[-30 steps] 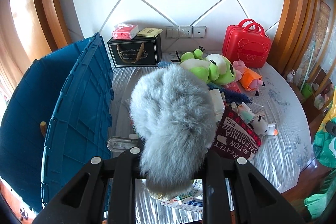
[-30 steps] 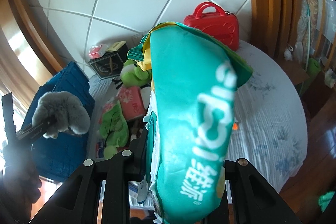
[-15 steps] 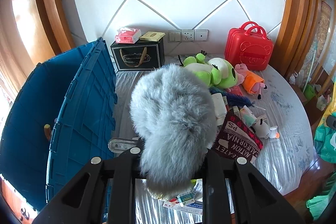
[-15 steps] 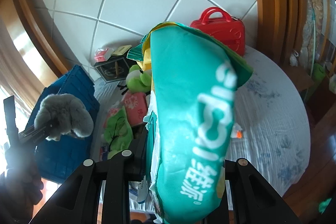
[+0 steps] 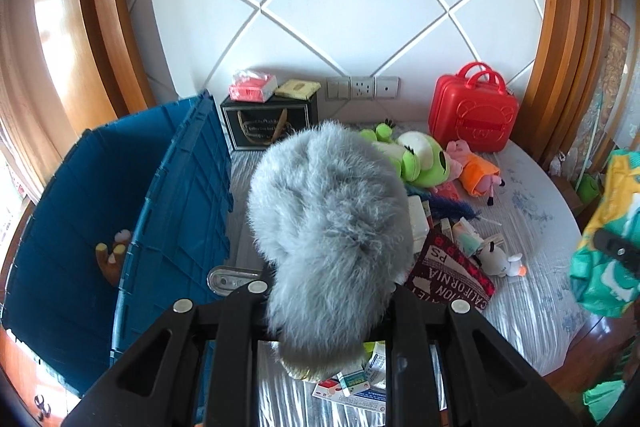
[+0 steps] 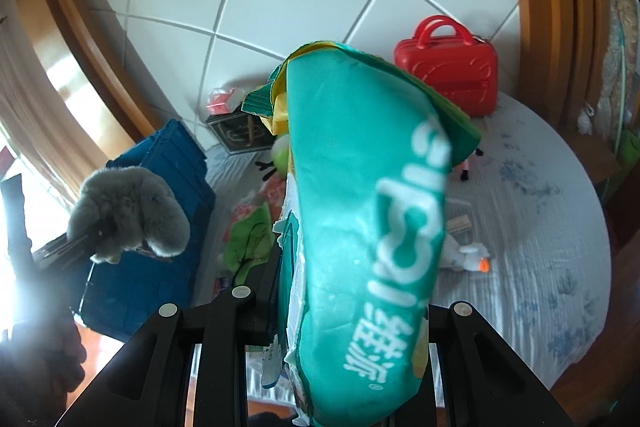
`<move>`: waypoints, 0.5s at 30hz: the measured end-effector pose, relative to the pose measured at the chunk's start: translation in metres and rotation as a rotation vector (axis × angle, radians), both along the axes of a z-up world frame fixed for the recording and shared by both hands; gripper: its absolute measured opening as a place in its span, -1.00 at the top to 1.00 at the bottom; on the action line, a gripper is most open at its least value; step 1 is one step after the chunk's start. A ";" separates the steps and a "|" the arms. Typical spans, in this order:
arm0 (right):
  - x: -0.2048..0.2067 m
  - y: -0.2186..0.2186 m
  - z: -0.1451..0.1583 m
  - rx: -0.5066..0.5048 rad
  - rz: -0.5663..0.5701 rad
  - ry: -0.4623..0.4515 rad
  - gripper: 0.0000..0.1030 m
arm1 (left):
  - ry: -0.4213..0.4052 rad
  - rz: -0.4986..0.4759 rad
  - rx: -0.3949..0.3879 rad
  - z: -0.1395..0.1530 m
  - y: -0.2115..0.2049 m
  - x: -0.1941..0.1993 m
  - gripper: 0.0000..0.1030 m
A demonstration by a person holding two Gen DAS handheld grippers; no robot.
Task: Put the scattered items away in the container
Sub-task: 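Lift the grey plush and teal wipes packet and carry both toward the crate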
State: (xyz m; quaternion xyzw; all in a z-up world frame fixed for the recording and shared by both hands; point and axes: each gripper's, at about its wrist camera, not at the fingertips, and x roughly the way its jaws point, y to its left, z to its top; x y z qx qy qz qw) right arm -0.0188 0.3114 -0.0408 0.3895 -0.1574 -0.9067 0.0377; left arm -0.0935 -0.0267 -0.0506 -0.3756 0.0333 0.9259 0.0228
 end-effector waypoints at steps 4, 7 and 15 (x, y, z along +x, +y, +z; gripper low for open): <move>-0.006 -0.017 0.003 0.006 0.028 0.003 0.50 | 0.025 0.006 0.034 0.012 -0.014 0.003 0.62; -0.010 -0.031 0.009 0.023 0.043 0.010 0.50 | 0.044 -0.003 0.072 0.019 -0.029 0.005 0.63; -0.022 -0.090 0.026 0.049 0.061 0.032 0.50 | 0.113 -0.018 0.114 0.051 -0.092 0.006 0.63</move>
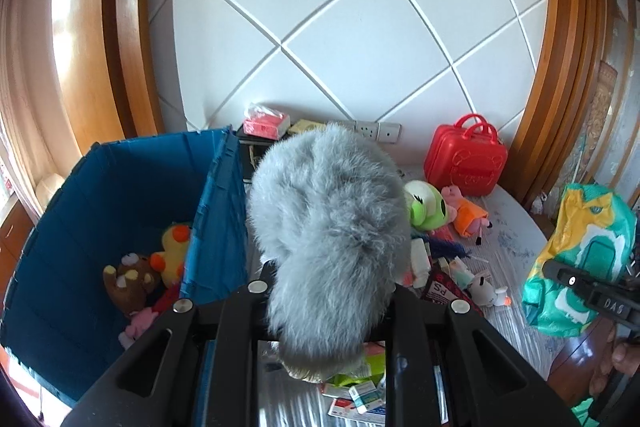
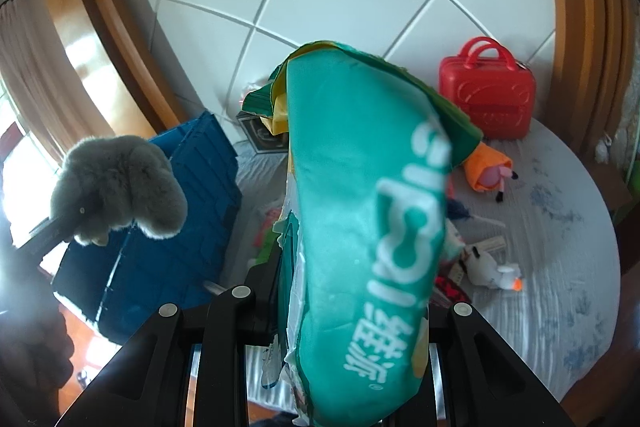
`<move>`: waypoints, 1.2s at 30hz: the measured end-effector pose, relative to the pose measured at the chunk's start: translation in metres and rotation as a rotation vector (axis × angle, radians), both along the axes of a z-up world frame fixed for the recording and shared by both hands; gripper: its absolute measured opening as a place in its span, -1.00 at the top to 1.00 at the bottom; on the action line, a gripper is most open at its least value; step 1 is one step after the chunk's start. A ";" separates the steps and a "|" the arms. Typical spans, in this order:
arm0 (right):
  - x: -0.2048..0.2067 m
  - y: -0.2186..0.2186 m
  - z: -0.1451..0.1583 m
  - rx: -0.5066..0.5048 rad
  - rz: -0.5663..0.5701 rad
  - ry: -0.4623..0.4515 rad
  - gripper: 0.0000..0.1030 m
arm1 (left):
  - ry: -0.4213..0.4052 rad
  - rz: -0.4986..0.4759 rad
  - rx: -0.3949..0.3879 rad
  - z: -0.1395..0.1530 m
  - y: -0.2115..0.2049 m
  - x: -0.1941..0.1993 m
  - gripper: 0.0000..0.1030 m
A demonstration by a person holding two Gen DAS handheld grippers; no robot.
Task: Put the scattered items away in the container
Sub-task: 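Lift the grey plush and teal wipes packet and carry both toward the crate, then lower the grey plush into the crate and open the left gripper while the right gripper drops the wipes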
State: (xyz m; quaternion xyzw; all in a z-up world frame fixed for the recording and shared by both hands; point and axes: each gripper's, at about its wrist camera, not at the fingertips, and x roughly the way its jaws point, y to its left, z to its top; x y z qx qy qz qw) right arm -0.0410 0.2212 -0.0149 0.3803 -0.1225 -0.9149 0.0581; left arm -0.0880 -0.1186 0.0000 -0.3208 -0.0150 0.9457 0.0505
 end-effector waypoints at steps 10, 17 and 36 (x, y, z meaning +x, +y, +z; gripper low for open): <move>-0.026 -0.100 0.016 0.014 0.045 0.019 0.50 | 0.040 0.027 0.014 0.024 -0.111 -0.011 0.63; -0.055 -0.172 0.019 0.012 0.119 0.024 0.50 | 0.037 0.066 0.016 0.026 -0.183 -0.012 0.63; -0.097 -0.322 0.025 -0.004 0.370 0.044 0.50 | 0.010 0.172 0.003 0.009 -0.305 -0.005 0.63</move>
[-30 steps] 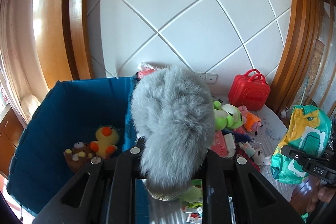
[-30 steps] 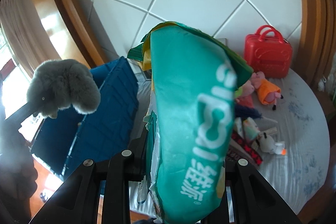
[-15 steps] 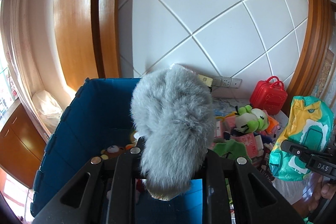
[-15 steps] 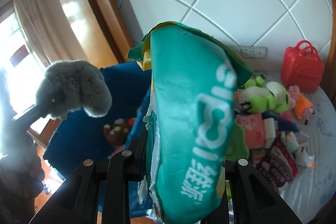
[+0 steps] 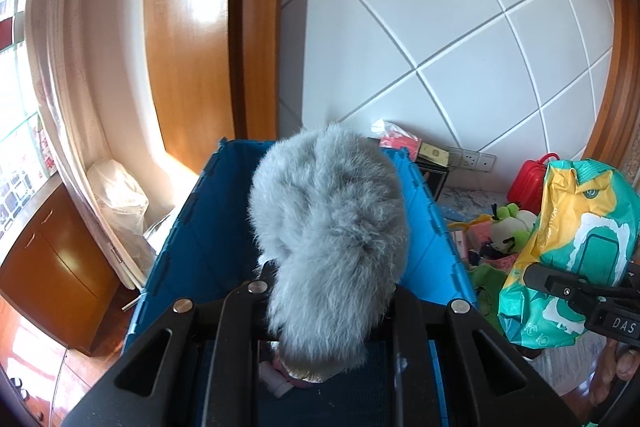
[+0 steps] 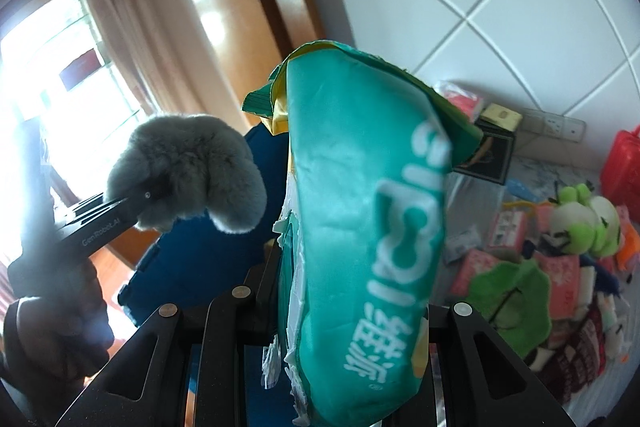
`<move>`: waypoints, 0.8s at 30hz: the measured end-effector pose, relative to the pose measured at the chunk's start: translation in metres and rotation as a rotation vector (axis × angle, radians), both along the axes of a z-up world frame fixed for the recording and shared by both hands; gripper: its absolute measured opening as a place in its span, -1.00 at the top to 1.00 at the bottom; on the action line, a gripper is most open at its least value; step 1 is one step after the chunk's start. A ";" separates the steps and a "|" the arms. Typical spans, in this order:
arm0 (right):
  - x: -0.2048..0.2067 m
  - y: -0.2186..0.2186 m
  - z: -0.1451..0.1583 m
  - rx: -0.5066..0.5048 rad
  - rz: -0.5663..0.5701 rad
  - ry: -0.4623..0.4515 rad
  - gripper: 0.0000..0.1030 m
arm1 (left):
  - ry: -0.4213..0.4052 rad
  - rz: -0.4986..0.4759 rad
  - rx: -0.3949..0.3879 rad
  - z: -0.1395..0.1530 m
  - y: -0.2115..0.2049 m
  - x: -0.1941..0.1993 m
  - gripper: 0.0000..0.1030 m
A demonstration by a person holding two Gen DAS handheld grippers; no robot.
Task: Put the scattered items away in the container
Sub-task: 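Lower the grey plush into the crate and open the left gripper while the right gripper drops the wipes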
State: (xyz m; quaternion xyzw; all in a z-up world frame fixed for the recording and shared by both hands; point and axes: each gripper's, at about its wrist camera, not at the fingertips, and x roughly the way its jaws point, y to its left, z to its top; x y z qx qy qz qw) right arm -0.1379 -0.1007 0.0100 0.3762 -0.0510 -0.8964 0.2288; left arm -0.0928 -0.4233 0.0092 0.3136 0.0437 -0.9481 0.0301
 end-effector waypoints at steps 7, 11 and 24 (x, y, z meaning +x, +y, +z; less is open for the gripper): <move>-0.019 -0.030 -0.011 0.005 0.062 -0.032 0.50 | -0.036 0.053 -0.002 -0.014 -0.032 0.009 0.63; -0.018 -0.039 -0.017 0.009 0.082 -0.049 0.50 | -0.056 0.071 -0.004 -0.021 -0.043 0.013 0.63; -0.017 -0.097 -0.026 0.029 0.122 -0.086 0.49 | -0.077 0.097 0.005 -0.031 -0.059 0.014 0.63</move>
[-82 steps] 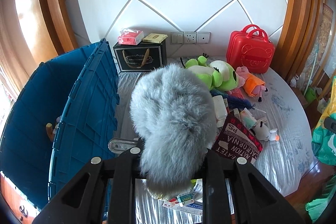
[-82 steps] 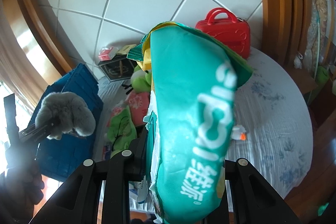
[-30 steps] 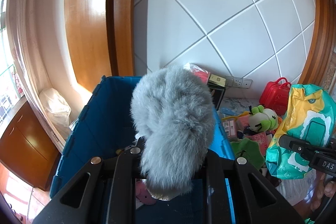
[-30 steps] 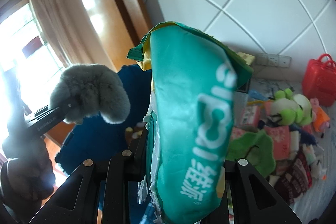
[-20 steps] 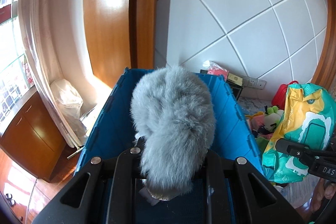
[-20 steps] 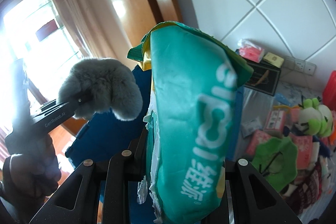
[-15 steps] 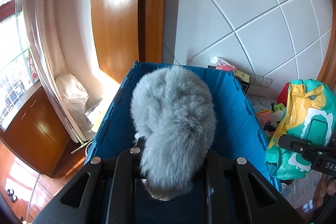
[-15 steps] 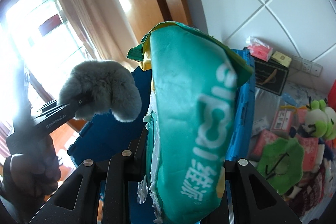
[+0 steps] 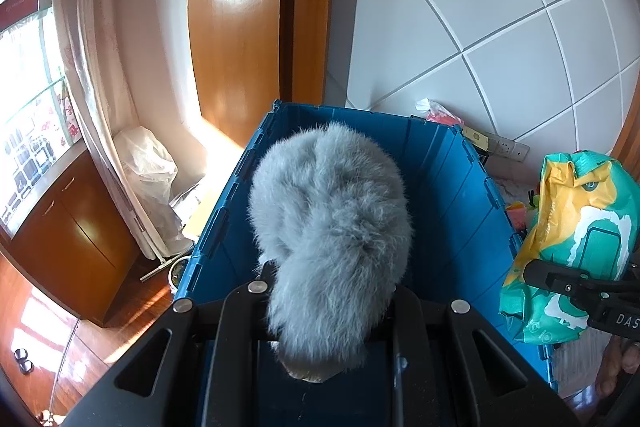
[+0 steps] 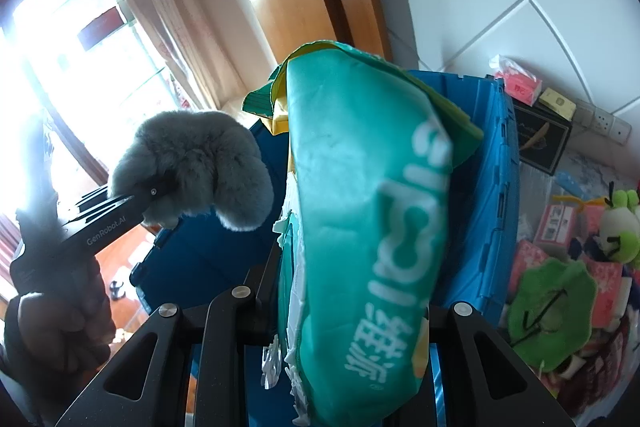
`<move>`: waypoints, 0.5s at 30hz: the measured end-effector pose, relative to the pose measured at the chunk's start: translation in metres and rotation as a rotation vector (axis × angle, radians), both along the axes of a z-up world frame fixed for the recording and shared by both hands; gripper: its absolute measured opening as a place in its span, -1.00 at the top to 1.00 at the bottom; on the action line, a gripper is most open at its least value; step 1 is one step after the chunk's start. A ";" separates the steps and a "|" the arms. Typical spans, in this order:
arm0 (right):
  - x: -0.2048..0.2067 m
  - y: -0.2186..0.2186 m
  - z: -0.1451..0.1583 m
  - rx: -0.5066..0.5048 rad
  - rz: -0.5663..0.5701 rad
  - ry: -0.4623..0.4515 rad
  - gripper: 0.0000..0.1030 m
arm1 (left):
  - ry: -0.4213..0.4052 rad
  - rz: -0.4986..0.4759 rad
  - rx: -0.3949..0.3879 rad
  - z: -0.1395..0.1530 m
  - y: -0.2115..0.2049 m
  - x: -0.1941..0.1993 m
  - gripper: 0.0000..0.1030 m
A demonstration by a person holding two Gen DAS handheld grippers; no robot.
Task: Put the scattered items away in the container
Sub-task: 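Lower the grey plush into the crate and open the left gripper while the right gripper drops the wipes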
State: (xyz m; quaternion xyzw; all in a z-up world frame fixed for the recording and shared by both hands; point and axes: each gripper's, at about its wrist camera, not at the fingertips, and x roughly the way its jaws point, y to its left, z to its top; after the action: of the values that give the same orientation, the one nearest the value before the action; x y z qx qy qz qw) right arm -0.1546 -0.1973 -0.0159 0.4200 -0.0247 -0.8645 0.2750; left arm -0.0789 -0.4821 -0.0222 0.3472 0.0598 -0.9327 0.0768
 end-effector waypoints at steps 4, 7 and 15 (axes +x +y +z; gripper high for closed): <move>0.000 -0.002 -0.001 0.008 0.005 -0.003 0.49 | 0.002 0.009 0.006 0.000 -0.004 0.001 0.63; -0.001 -0.005 -0.001 0.012 0.008 -0.003 0.49 | 0.004 0.013 0.006 0.000 -0.006 0.002 0.63; -0.003 -0.012 -0.002 0.024 0.015 0.000 -0.28 | 0.013 0.041 -0.006 0.002 -0.010 0.003 0.11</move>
State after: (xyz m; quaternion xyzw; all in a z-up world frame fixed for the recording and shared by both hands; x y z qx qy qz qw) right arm -0.1575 -0.2093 -0.0178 0.4233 -0.0113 -0.8627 0.2765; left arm -0.0762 -0.4922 -0.0202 0.3397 0.0647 -0.9333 0.0965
